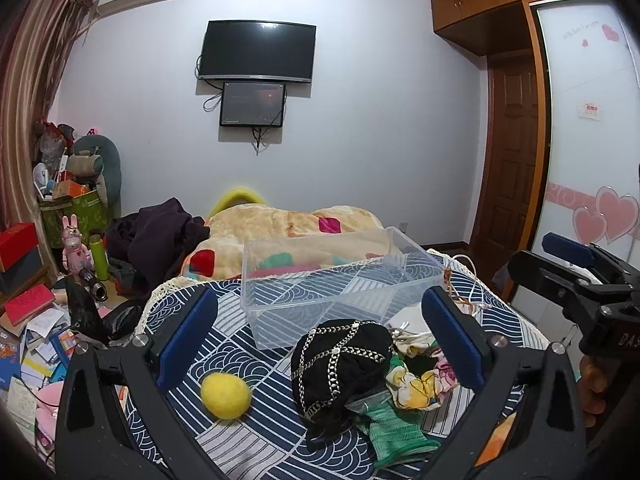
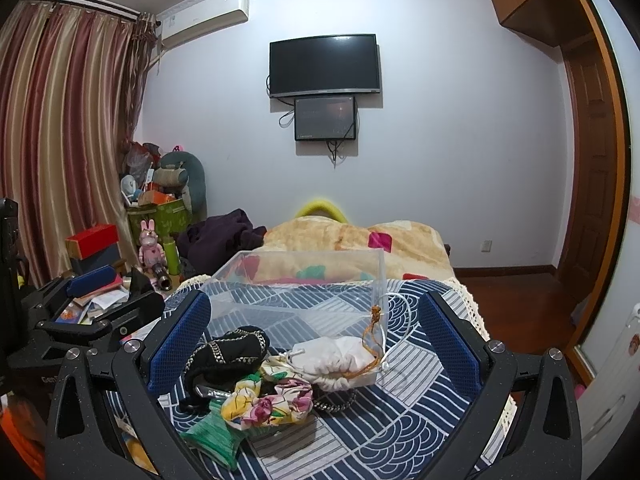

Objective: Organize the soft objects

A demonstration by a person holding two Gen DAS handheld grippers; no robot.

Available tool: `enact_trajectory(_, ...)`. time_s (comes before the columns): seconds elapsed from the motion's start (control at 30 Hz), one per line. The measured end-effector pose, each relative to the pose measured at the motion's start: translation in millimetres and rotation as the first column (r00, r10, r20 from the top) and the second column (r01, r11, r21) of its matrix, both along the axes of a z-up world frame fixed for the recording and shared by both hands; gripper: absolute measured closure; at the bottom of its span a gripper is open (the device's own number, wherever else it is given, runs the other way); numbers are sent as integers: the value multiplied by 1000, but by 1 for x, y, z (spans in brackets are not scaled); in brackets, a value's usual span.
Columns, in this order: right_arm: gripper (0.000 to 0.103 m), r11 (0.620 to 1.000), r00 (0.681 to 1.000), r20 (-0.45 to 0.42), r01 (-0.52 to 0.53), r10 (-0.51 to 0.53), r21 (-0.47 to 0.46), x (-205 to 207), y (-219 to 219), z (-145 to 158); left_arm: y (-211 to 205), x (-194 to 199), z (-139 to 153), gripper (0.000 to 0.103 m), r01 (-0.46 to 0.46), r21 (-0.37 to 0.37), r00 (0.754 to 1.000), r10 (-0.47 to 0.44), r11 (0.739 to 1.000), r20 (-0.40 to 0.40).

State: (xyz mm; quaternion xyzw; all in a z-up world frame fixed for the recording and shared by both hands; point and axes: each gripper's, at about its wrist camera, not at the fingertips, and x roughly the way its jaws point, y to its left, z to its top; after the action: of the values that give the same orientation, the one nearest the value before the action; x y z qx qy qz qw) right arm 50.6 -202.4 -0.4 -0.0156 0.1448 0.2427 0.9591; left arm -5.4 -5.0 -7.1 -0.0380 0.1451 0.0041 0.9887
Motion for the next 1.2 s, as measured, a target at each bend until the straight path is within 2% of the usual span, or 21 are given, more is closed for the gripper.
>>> enact_trajectory(0.23, 0, 1000, 998, -58, 5, -6, -16, 11, -5, -13, 11, 7, -11, 1, -21, -13, 999, 20, 1000, -41)
enact_trajectory(0.33, 0, 999, 997, -79, 22, -24, -28, 17, -9, -20, 23, 10, -18, 9, -54, -30, 997, 52, 998, -63)
enact_trajectory(0.43, 1, 999, 994, -108, 30, -32, -17, 23, -14, -25, 37, 16, -27, 13, -89, -52, 991, 84, 995, -101)
enact_trajectory(0.57, 8, 999, 987, -155, 36, -37, -11, 33, -19, -33, 54, 27, -44, 20, -132, -81, 979, 117, 988, -168)
enact_trajectory(0.73, 13, 1000, 976, -218, 21, -24, -16, 47, -15, -44, 66, 39, -68, 26, -171, -78, 956, 147, 982, -255)
enact_trajectory(0.97, 21, 998, 949, -313, 6, -25, -61, 72, -1, -65, 73, 54, -99, 36, -179, -81, 925, 140, 981, -354)
enact_trajectory(1.0, 24, 999, 942, -334, 0, -17, -53, 75, -1, -69, 74, 55, -103, 38, -176, -87, 921, 133, 980, -367)
enact_trajectory(1.07, 28, 999, 930, -367, -9, -7, -43, 80, -1, -74, 74, 58, -109, 49, -172, -96, 912, 122, 980, -391)
enact_trajectory(1.13, 43, 999, 918, -396, -26, 15, -23, 83, -3, -78, 75, 61, -115, 57, -166, -104, 905, 109, 981, -411)
enact_trajectory(1.2, 48, 999, 908, -418, -36, 31, -5, 85, -5, -81, 75, 61, -117, 57, -164, -111, 905, 104, 980, -413)
